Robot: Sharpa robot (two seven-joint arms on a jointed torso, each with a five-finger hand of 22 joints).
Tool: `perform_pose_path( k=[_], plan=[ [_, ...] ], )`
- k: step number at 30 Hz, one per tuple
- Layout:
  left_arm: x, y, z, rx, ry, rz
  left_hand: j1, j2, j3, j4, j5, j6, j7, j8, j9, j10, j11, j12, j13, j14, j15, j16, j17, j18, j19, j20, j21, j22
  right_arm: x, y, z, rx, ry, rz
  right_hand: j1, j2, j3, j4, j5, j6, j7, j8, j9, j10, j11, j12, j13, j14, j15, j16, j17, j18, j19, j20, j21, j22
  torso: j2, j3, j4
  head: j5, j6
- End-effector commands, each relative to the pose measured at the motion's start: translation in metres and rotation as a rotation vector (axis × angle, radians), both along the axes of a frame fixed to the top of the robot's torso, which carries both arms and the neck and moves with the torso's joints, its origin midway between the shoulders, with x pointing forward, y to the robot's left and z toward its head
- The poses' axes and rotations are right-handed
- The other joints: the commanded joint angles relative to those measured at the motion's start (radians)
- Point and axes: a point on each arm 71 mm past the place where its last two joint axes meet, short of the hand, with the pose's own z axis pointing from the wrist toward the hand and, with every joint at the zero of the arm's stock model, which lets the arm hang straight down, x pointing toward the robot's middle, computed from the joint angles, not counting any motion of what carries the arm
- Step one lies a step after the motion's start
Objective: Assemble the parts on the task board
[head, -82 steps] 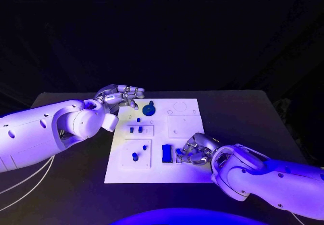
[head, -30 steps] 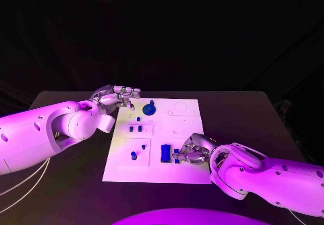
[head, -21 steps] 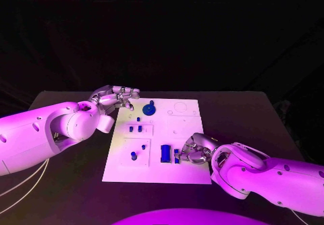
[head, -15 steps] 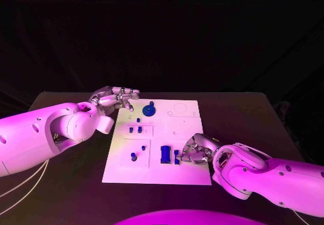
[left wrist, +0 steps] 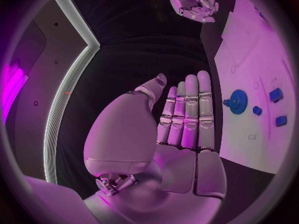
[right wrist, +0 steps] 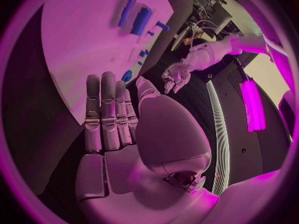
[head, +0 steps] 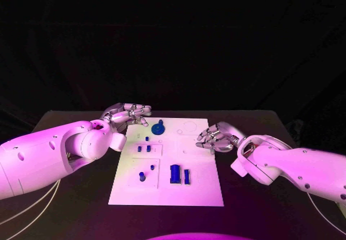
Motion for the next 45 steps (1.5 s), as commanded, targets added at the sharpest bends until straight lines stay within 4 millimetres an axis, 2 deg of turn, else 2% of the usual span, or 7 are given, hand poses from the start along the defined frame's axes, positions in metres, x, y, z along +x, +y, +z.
perform_pose_path(
  k=[1,20,21,32,34,36,45],
  plan=[
    [0.006,0.000,-0.002,-0.053,-0.049,0.072,-0.006,0.004,-0.018,0.007,0.002,-0.008,0.003,0.005,-0.001,-0.017,0.012,-0.018,-0.014,-0.100,0.033,-0.134,-0.063,-0.018,-0.096,0.032,-0.109,-0.061,0.015,-0.003,0.003,0.297,0.081,0.014,0.018,0.007,0.007,0.008,-0.035,0.013,0.003,-0.014,-0.025,-0.004,0.016,-0.076,-0.097,-0.064,0.023,-0.122,-0.061,0.005,-0.046,0.024,-0.082,-0.071,-0.034,-0.0054,-0.0040,0.000,0.032],
    [0.031,-0.011,-0.038,-0.106,-0.049,0.282,-0.052,0.022,-0.328,0.175,-0.002,-0.212,-0.046,-0.023,-0.013,-0.282,0.059,-0.175,-0.108,-0.306,0.145,-0.646,-0.337,-0.060,-0.353,0.150,-0.557,-0.379,0.085,-0.013,-0.004,0.504,0.005,-0.151,-0.099,0.108,-0.099,-0.041,-0.052,-0.090,0.062,-0.083,-0.326,-0.068,0.124,-0.373,-0.619,-0.252,0.163,-0.529,-0.487,0.006,-0.351,0.168,-0.304,-0.662,-0.077,0.0084,-0.0026,0.012,0.147],
    [0.030,-0.014,-0.038,-0.086,-0.029,0.224,-0.446,0.059,-0.348,0.099,-0.052,-0.458,-0.085,-0.083,-0.075,-0.511,0.011,-0.232,-0.167,-0.506,0.084,-0.717,-0.396,-0.085,-0.527,0.062,-0.624,-0.407,0.085,-0.015,-0.006,0.436,0.023,-0.163,-0.488,0.049,-0.026,-0.094,-0.125,-0.341,-0.001,-0.146,-0.358,-0.351,0.063,-0.435,-0.701,-0.528,0.109,-0.591,-0.506,-0.051,-0.544,0.081,-0.364,-0.774,-0.074,0.0043,-0.0081,0.012,0.140],
    [0.013,-0.025,-0.034,-0.033,-0.072,0.260,-0.741,0.146,-0.348,0.053,-0.052,-0.663,-0.175,-0.083,-0.075,-0.718,-0.035,-0.232,-0.167,-0.684,0.037,-0.717,-0.396,-0.101,-0.680,-0.006,-0.624,-0.487,0.066,-0.007,-0.003,0.533,-0.014,-0.240,-0.807,0.049,-0.026,-0.139,-0.174,-0.546,-0.050,-0.146,-0.460,-0.577,0.017,-0.435,-0.701,-0.752,0.067,-0.591,-0.576,-0.079,-0.709,0.012,-0.364,-0.894,-0.080,0.0249,0.0426,0.000,0.144],
    [0.004,-0.030,-0.031,-0.008,-0.096,0.277,-0.798,0.146,-0.348,0.043,-0.052,-0.700,-0.175,-0.083,-0.075,-0.754,-0.043,-0.232,-0.167,-0.715,0.029,-0.717,-0.396,-0.171,-0.707,-0.019,-0.624,-0.487,0.056,-0.003,-0.001,0.574,-0.029,-0.280,-0.865,0.049,-0.026,-0.146,-0.185,-0.583,-0.059,-0.146,-0.460,-0.620,0.008,-0.435,-0.701,-0.793,0.059,-0.591,-0.576,-0.079,-0.738,0.000,-0.364,-0.912,-0.081,0.0272,0.0483,-0.002,0.144],
    [-0.004,-0.035,-0.028,0.013,-0.118,0.291,-0.833,0.146,-0.348,0.036,-0.052,-0.724,-0.175,-0.083,-0.075,-0.777,-0.116,-0.232,-0.167,-0.735,0.023,-0.717,-0.396,-0.171,-0.724,-0.028,-0.624,-0.487,0.047,-0.001,0.001,0.606,-0.041,-0.317,-0.902,0.049,-0.026,-0.151,-0.191,-0.607,-0.065,-0.146,-0.460,-0.646,0.002,-0.435,-0.701,-0.819,0.054,-0.591,-0.576,-0.090,-0.757,-0.008,-0.364,-0.924,-0.081,0.0274,0.0488,-0.002,0.144],
    [-0.027,-0.046,-0.018,0.069,-0.186,0.332,-0.985,0.146,-0.348,-0.057,-0.052,-0.823,-0.175,-0.083,-0.075,-0.872,-0.116,-0.232,-0.167,-0.814,-0.056,-0.717,-0.396,-0.171,-0.795,-0.062,-0.624,-0.487,0.019,0.006,0.009,0.680,-0.066,-0.429,-1.057,0.049,-0.026,-0.222,-0.282,-0.705,-0.148,-0.146,-0.460,-0.758,-0.077,-0.435,-0.701,-0.929,-0.018,-0.591,-0.576,-0.170,-0.834,-0.042,-0.364,-0.972,-0.081,0.0274,0.0488,-0.002,0.144]
  ],
)
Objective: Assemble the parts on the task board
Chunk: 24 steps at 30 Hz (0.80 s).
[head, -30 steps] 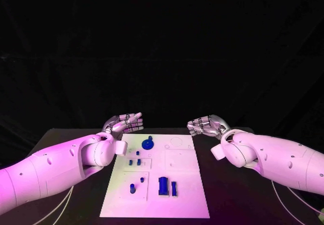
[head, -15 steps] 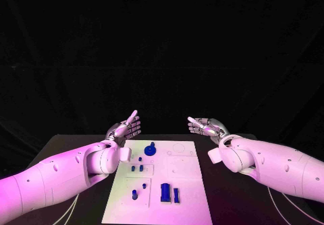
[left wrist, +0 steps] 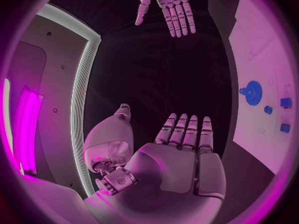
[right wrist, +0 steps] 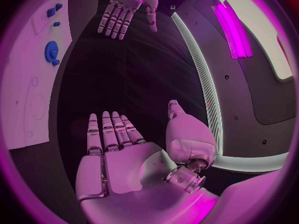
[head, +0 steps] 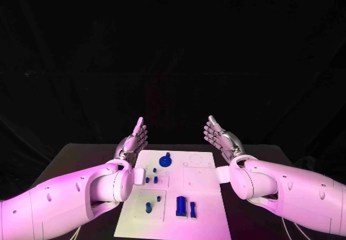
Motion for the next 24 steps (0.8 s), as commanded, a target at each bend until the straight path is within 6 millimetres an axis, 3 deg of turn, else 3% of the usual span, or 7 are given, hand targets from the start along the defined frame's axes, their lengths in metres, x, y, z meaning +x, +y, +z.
perform_pose_path(
  k=[1,3,4,12,21,23,24],
  plan=[
    [-0.0042,0.0022,0.0083,0.087,-0.096,0.079,-0.161,0.007,0.001,-0.091,-0.005,-0.104,-0.008,-0.007,-0.003,-0.100,-0.028,-0.006,-0.003,-0.089,-0.046,-0.007,-0.003,-0.031,-0.076,-0.036,-0.006,-0.005,-0.0053,-0.0064,0.0033,0.013,-0.025,-0.135,-0.164,-0.002,0.002,-0.033,-0.080,-0.106,-0.055,-0.007,-0.008,-0.117,-0.049,-0.008,-0.002,-0.115,-0.031,-0.008,-0.003,-0.060,-0.083,-0.035,-0.005,-0.051,0.000,0.0009,0.0017,0.000,0.000],
    [-0.0057,0.0016,0.0090,0.091,-0.100,0.082,-0.187,0.007,0.001,-0.091,-0.005,-0.121,-0.008,-0.007,-0.003,-0.117,-0.028,-0.006,-0.003,-0.104,-0.046,-0.007,-0.003,-0.031,-0.088,-0.043,-0.006,-0.005,-0.0075,-0.0060,0.0040,0.017,-0.024,-0.143,-0.191,-0.002,0.002,-0.033,-0.080,-0.124,-0.055,-0.007,-0.008,-0.137,-0.049,-0.008,-0.002,-0.135,-0.031,-0.008,-0.003,-0.060,-0.096,-0.042,-0.005,-0.060,0.000,0.0009,0.0017,0.000,0.000],
    [-0.0060,0.0014,0.0091,0.091,-0.100,0.082,-0.199,0.007,0.001,-0.091,-0.005,-0.129,-0.008,-0.007,-0.003,-0.125,-0.028,-0.006,-0.003,-0.110,-0.046,-0.007,-0.003,-0.031,-0.094,-0.113,-0.006,-0.005,-0.0080,-0.0059,0.0042,0.018,-0.024,-0.145,-0.204,-0.002,0.002,-0.033,-0.080,-0.132,-0.055,-0.007,-0.008,-0.147,-0.049,-0.008,-0.002,-0.144,-0.031,-0.008,-0.003,-0.060,-0.102,-0.112,-0.005,-0.064,0.000,0.0009,0.0017,0.000,0.000],
    [-0.0060,0.0014,0.0091,0.091,-0.100,0.082,-0.290,0.007,0.001,-0.091,-0.005,-0.189,-0.008,-0.007,-0.003,-0.182,-0.028,-0.006,-0.003,-0.160,-0.046,-0.007,-0.003,-0.031,-0.138,-0.113,-0.006,-0.005,-0.0081,-0.0059,0.0042,0.018,-0.024,-0.146,-0.297,-0.002,0.002,-0.033,-0.080,-0.192,-0.055,-0.007,-0.008,-0.214,-0.049,-0.008,-0.002,-0.210,-0.031,-0.008,-0.003,-0.060,-0.151,-0.112,-0.005,-0.161,0.000,0.0009,0.0017,0.000,0.000],
    [-0.0060,0.0014,0.0091,0.091,-0.100,0.082,-0.357,0.007,0.001,-0.091,-0.005,-0.230,-0.008,-0.007,-0.003,-0.223,-0.028,-0.006,-0.003,-0.195,-0.046,-0.007,-0.003,-0.031,-0.167,-0.113,-0.006,-0.005,-0.0081,-0.0059,0.0042,0.018,-0.024,-0.146,-0.365,-0.002,0.002,-0.033,-0.080,-0.236,-0.055,-0.007,-0.008,-0.264,-0.049,-0.008,-0.002,-0.258,-0.031,-0.008,-0.003,-0.060,-0.182,-0.112,-0.005,-0.161,0.000,0.0009,0.0017,0.000,0.000],
    [-0.0060,0.0014,0.0091,0.091,-0.100,0.082,-0.368,0.007,0.001,-0.091,-0.005,-0.239,-0.008,-0.007,-0.003,-0.230,-0.028,-0.006,-0.003,-0.200,-0.046,-0.007,-0.003,-0.031,-0.238,-0.113,-0.006,-0.005,-0.0081,-0.0059,0.0042,0.018,-0.024,-0.146,-0.377,-0.002,0.002,-0.033,-0.080,-0.243,-0.055,-0.007,-0.008,-0.272,-0.049,-0.008,-0.002,-0.267,-0.031,-0.008,-0.003,-0.060,-0.188,-0.112,-0.005,-0.161,0.000,0.0009,0.0017,0.000,0.000],
    [-0.0060,0.0014,0.0091,0.091,-0.100,0.082,-0.374,0.007,0.001,-0.091,-0.005,-0.242,-0.008,-0.007,-0.003,-0.232,-0.028,-0.006,-0.003,-0.203,-0.046,-0.007,-0.003,-0.031,-0.238,-0.113,-0.006,-0.005,-0.0081,-0.0059,0.0042,0.018,-0.024,-0.146,-0.381,-0.002,0.002,-0.033,-0.080,-0.245,-0.055,-0.007,-0.008,-0.274,-0.049,-0.008,-0.002,-0.270,-0.031,-0.008,-0.003,-0.060,-0.259,-0.112,-0.005,-0.161,0.000,0.0009,0.0017,0.000,0.000]
  ],
)
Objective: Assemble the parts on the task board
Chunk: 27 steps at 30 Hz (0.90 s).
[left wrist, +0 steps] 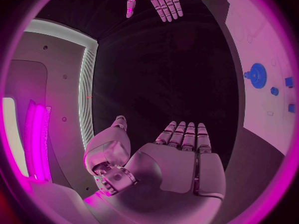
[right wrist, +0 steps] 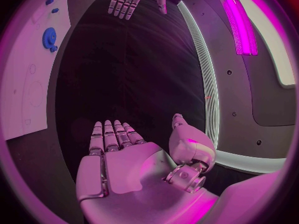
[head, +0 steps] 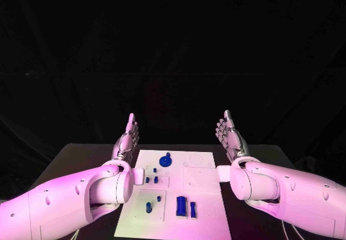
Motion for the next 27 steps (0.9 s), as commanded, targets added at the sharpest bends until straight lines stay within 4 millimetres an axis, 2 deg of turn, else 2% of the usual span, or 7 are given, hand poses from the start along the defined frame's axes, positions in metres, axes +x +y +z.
perform_pose_path(
  k=[1,5,6,8,13,14,27],
  plan=[
    [-0.0003,-0.0012,0.0027,0.009,-0.030,-0.001,-0.058,0.000,0.000,-0.005,-0.005,-0.038,0.002,-0.007,-0.002,-0.039,0.001,-0.006,-0.001,-0.032,0.000,-0.007,-0.001,-0.015,-0.078,-0.003,-0.006,-0.001,-0.0003,0.0004,0.0015,0.000,-0.019,-0.001,-0.062,0.001,0.002,-0.007,-0.005,-0.038,-0.002,-0.003,-0.001,-0.043,0.001,-0.004,-0.002,-0.041,0.000,-0.004,-0.002,-0.022,-0.097,-0.003,-0.005,-0.014,0.000,-0.0001,0.0000,0.000,0.000],
    [-0.0003,-0.0012,0.0027,0.009,-0.030,-0.001,-0.075,0.000,0.000,-0.005,-0.005,-0.050,0.002,-0.007,-0.002,-0.119,0.001,-0.006,-0.001,-0.102,0.000,-0.007,-0.001,-0.015,-0.078,-0.003,-0.006,-0.001,-0.0003,0.0004,0.0015,0.000,-0.019,-0.001,-0.080,0.001,0.002,-0.007,-0.005,-0.050,-0.002,-0.003,-0.001,-0.057,0.001,-0.004,-0.002,-0.055,0.000,-0.004,-0.002,-0.022,-0.097,-0.003,-0.005,-0.014,0.000,-0.0001,0.0000,0.000,0.000],
    [-0.0003,-0.0012,0.0027,0.009,-0.030,-0.001,-0.081,0.000,0.000,-0.005,-0.005,-0.122,0.002,-0.007,-0.002,-0.119,0.001,-0.006,-0.001,-0.102,0.000,-0.007,-0.001,-0.015,-0.078,-0.003,-0.006,-0.001,-0.0003,0.0004,0.0015,0.000,-0.019,-0.001,-0.086,0.001,0.002,-0.007,-0.005,-0.122,-0.002,-0.003,-0.001,-0.059,0.001,-0.004,-0.002,-0.058,0.000,-0.004,-0.002,-0.022,-0.097,-0.003,-0.005,-0.014,0.000,-0.0001,0.0000,0.000,0.000],
    [-0.0003,-0.0012,0.0027,0.009,-0.030,-0.001,-0.085,0.000,0.000,-0.005,-0.005,-0.122,0.002,-0.007,-0.002,-0.119,0.001,-0.006,-0.001,-0.102,0.000,-0.007,-0.001,-0.015,-0.078,-0.003,-0.006,-0.001,-0.0003,0.0004,0.0015,0.000,-0.019,-0.001,-0.191,0.001,0.002,-0.007,-0.005,-0.122,-0.002,-0.003,-0.001,-0.136,0.001,-0.004,-0.002,-0.133,0.000,-0.004,-0.002,-0.022,-0.097,-0.003,-0.005,-0.014,0.000,-0.0001,0.0000,0.000,0.000],
    [-0.0003,-0.0012,0.0027,0.009,-0.030,-0.001,-0.113,0.000,0.000,-0.005,-0.005,-0.122,0.002,-0.007,-0.002,-0.119,0.001,-0.006,-0.001,-0.102,0.000,-0.007,-0.001,-0.015,-0.078,-0.003,-0.006,-0.001,-0.0003,0.0004,0.0015,0.000,-0.019,-0.001,-0.191,0.001,0.002,-0.007,-0.005,-0.122,-0.002,-0.003,-0.001,-0.136,0.001,-0.004,-0.002,-0.133,0.000,-0.004,-0.002,-0.022,-0.097,-0.003,-0.005,-0.014,0.000,-0.0001,0.0000,0.000,0.000],
    [-0.0003,-0.0012,0.0027,0.009,-0.030,-0.001,-0.183,0.000,0.000,-0.005,-0.005,-0.122,0.002,-0.007,-0.002,-0.119,0.001,-0.006,-0.001,-0.102,0.000,-0.007,-0.001,-0.015,-0.078,-0.003,-0.006,-0.001,-0.0003,0.0004,0.0015,0.000,-0.019,-0.001,-0.191,0.001,0.002,-0.007,-0.005,-0.122,-0.002,-0.003,-0.001,-0.136,0.001,-0.004,-0.002,-0.133,0.000,-0.004,-0.002,-0.022,-0.097,-0.003,-0.005,-0.014,0.000,-0.0001,0.0000,0.000,0.000],
    [-0.0003,-0.0012,0.0027,0.009,-0.030,-0.001,-0.183,0.000,0.000,-0.005,-0.005,-0.122,0.002,-0.007,-0.002,-0.119,0.001,-0.006,-0.001,-0.102,0.000,-0.007,-0.001,-0.015,-0.078,-0.003,-0.006,-0.001,-0.0003,0.0004,0.0015,0.000,-0.019,-0.001,-0.191,0.001,0.002,-0.007,-0.005,-0.122,-0.002,-0.003,-0.001,-0.136,0.001,-0.004,-0.002,-0.133,0.000,-0.004,-0.002,-0.022,-0.097,-0.003,-0.005,-0.014,0.000,-0.0001,0.0000,0.000,0.000]
  ],
)
